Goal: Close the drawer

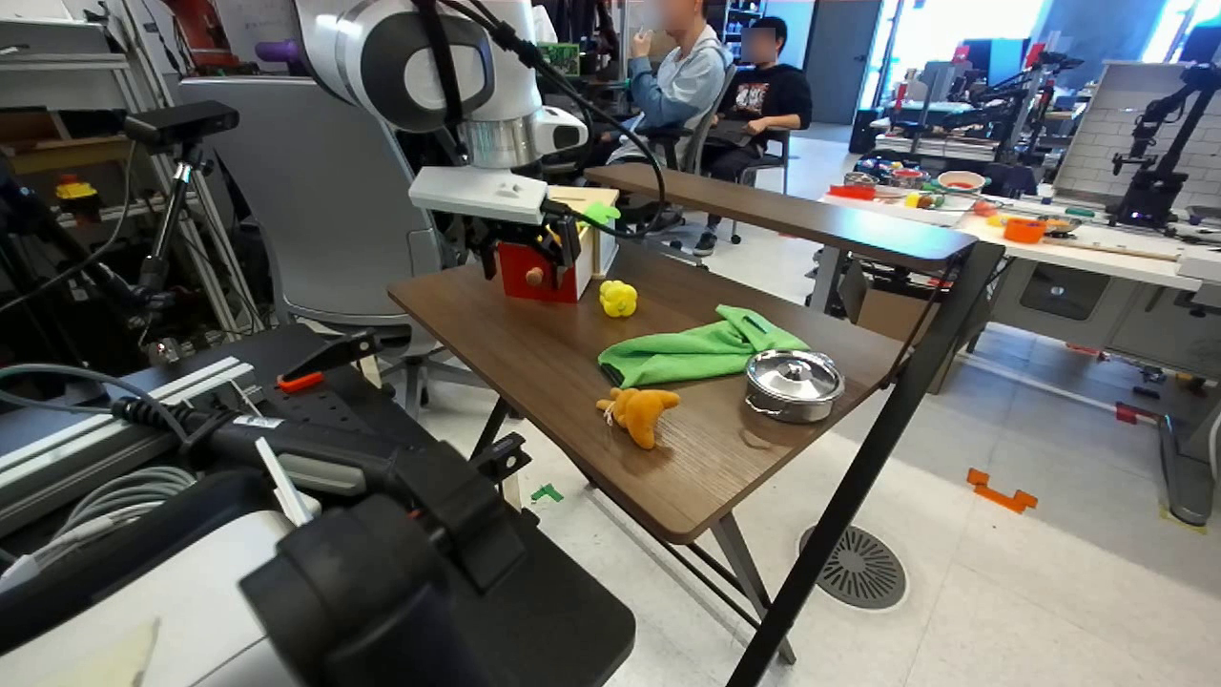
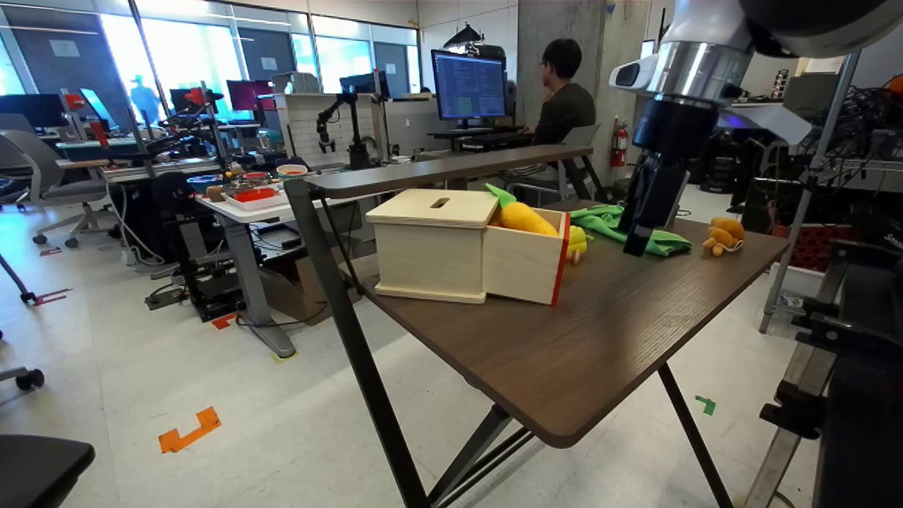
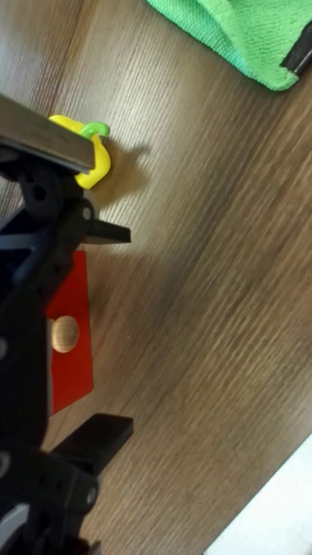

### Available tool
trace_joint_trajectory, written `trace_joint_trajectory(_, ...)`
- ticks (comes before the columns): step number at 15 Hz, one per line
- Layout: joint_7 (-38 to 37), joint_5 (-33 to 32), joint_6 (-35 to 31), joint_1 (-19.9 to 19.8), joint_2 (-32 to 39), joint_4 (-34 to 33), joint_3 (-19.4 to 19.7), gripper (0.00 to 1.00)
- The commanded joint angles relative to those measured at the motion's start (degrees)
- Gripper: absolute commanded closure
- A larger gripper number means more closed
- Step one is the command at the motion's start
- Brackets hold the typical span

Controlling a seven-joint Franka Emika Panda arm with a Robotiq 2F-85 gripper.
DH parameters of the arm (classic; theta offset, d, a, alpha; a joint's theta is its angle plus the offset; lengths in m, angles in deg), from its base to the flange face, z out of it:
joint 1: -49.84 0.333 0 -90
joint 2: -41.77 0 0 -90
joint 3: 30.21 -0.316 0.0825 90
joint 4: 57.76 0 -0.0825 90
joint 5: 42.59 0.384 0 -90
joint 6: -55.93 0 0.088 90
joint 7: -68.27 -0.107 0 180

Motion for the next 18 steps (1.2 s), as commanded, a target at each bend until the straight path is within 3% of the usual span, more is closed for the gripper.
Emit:
trace_joint_trajectory(1, -5.1, -6.3, -3.0, -1.8, 3.2, -2.9, -1.5, 0.00)
trace_joint_trajectory(7, -9.1, -10.8, -5.1, -2.8, 7.5, -7.1, -2.8, 0.00)
trace_joint_trajectory(13, -9.4, -12.1, -5.6, -3.9, 9.9, -9.8, -6.0, 0.00)
trace_joint_trajectory(18, -9.7, -12.8, -5.8, -3.9, 10.7, -11.1, -6.0, 0.00)
